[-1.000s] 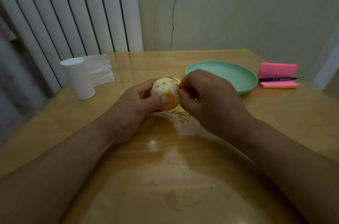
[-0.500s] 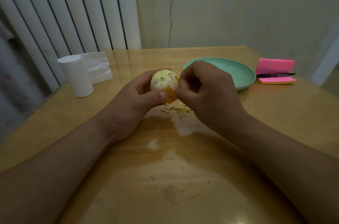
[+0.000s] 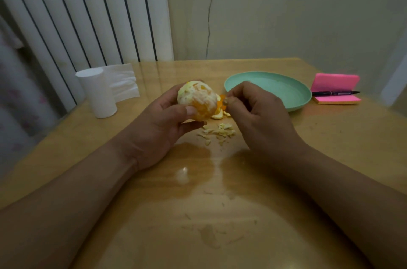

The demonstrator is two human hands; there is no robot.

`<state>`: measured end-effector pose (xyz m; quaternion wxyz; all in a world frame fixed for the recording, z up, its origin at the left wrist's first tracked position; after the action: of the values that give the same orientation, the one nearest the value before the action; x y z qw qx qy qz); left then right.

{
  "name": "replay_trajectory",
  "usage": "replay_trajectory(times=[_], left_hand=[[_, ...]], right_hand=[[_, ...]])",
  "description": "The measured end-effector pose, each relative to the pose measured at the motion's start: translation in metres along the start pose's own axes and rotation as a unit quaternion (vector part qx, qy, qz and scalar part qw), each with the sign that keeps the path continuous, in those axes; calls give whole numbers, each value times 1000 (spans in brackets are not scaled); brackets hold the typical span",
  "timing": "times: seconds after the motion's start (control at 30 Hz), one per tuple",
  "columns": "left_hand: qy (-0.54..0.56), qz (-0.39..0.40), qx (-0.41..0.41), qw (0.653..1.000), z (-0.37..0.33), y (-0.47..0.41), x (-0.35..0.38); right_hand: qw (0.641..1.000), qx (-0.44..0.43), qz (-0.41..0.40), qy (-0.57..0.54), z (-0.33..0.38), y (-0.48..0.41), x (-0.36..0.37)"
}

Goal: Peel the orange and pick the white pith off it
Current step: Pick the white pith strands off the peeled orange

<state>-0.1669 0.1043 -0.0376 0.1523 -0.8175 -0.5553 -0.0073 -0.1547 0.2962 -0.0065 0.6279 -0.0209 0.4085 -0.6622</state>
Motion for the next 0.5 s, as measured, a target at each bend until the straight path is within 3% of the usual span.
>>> replay_trajectory(times=[0.13, 0.5], left_hand=[[2, -6, -16, 1000, 3, 0, -2], [-14, -40, -34, 999, 7, 3, 1]], right_hand=[[998, 12, 54, 22, -2, 1, 5], [991, 6, 92, 96, -11, -1, 14]])
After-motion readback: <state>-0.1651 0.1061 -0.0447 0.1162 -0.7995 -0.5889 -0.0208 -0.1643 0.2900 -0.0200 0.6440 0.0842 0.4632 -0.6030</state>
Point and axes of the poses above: each hand's wrist, its own y-axis away from the middle knuckle, its own x-axis out of the palm, z = x × y, the point moved 6 cm from there along -y, towards the middle knuckle, and after that the axes turned 1 degree about x, right-handed, at the moved point
